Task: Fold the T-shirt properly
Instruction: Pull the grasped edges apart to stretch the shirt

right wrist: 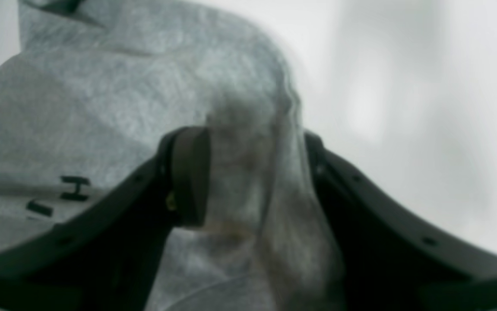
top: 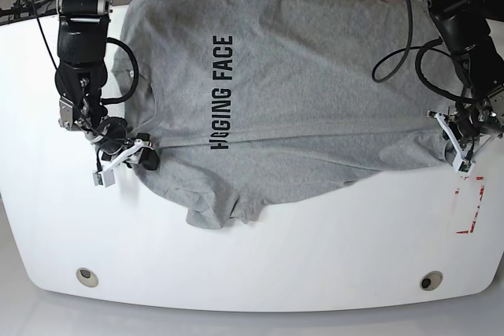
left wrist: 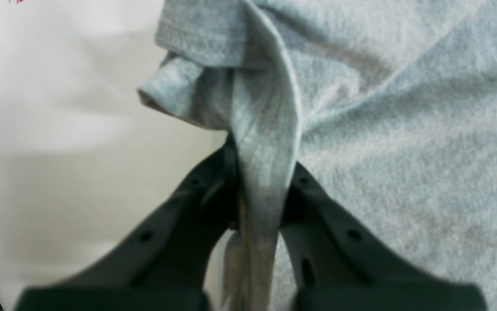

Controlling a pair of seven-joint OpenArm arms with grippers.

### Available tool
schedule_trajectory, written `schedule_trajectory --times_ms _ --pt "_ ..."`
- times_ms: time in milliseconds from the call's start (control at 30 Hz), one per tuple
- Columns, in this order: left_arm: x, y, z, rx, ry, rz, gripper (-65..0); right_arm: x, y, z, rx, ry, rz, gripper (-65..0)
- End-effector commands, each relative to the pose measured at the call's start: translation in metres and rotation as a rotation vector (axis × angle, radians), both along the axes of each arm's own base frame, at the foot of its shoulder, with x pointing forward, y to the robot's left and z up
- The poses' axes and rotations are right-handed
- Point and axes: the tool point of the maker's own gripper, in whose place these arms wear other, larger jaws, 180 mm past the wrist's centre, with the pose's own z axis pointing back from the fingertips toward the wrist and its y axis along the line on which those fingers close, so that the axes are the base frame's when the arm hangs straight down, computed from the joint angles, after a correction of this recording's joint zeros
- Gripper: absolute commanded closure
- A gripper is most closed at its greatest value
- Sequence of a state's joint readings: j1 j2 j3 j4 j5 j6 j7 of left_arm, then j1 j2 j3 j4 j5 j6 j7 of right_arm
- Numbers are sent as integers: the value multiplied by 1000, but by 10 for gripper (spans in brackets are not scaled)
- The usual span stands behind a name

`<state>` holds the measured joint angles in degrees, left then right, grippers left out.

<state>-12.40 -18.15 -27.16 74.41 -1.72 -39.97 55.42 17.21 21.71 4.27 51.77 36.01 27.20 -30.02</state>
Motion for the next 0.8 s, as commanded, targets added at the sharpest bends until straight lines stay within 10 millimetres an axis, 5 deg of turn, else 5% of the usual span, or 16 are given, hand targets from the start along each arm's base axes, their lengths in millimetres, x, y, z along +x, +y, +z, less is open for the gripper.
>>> schedule_trajectory --times_ms 0,233,600,767 --pt "13 7 20 18 -62 -2 0 1 -7 1 -33 18 9 -254" --pt "14 7 21 17 -65 -2 0 -2 -7 -4 -28 32 5 0" --pt "18 5 24 12 -95 -9 0 -11 11 27 -92 -33 110 0" --pt "30 -1 33 -1 -130 -13 0 -8 0 43 -106 -56 63 0"
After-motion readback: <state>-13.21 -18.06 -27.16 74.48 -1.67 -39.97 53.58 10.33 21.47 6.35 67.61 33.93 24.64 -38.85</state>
